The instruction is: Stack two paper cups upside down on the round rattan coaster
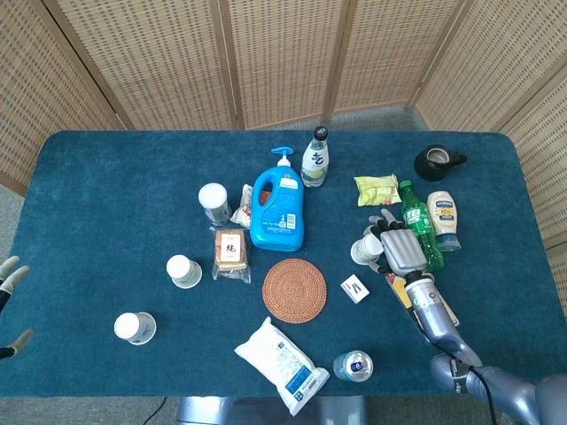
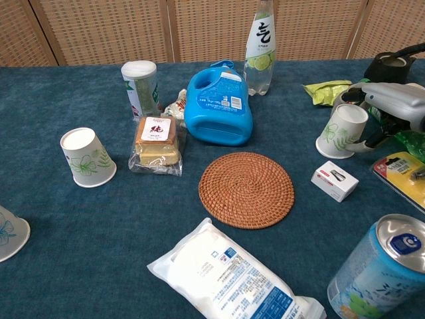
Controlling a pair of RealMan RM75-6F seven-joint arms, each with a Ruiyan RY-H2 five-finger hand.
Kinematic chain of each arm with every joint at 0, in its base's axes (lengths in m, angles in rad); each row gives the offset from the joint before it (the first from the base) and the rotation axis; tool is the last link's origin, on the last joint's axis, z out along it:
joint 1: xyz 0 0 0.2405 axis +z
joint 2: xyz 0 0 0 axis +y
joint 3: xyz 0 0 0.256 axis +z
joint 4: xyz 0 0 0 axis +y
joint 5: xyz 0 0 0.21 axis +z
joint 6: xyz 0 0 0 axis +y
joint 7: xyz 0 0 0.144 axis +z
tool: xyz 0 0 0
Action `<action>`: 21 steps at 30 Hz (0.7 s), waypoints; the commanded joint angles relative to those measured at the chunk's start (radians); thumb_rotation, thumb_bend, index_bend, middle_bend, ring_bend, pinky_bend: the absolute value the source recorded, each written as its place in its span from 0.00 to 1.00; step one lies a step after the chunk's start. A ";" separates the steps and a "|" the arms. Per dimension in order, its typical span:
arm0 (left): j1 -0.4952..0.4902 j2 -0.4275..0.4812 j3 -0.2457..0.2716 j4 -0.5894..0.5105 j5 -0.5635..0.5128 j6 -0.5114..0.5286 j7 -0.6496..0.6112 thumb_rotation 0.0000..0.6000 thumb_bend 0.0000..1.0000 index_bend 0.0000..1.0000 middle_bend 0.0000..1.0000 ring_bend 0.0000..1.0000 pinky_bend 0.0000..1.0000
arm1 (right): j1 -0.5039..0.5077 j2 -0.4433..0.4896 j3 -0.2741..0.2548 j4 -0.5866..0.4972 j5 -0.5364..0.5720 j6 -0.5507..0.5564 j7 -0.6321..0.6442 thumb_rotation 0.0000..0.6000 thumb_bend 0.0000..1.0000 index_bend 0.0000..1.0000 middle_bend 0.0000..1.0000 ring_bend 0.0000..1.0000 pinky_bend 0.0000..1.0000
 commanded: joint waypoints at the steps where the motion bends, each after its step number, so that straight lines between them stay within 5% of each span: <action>1: 0.000 0.000 0.001 -0.001 0.001 -0.001 0.000 1.00 0.32 0.00 0.00 0.00 0.00 | 0.001 0.016 0.000 -0.023 -0.010 0.010 -0.002 1.00 0.27 0.34 0.21 0.00 0.25; 13: 0.001 0.002 0.007 -0.009 0.021 0.003 -0.003 1.00 0.32 0.00 0.00 0.00 0.00 | -0.017 0.169 0.010 -0.356 -0.001 0.043 -0.075 1.00 0.26 0.36 0.21 0.00 0.25; 21: 0.001 0.002 0.009 -0.012 0.025 0.003 0.001 1.00 0.32 0.00 0.00 0.00 0.00 | -0.028 0.234 -0.039 -0.537 -0.059 0.062 -0.147 1.00 0.24 0.37 0.21 0.00 0.25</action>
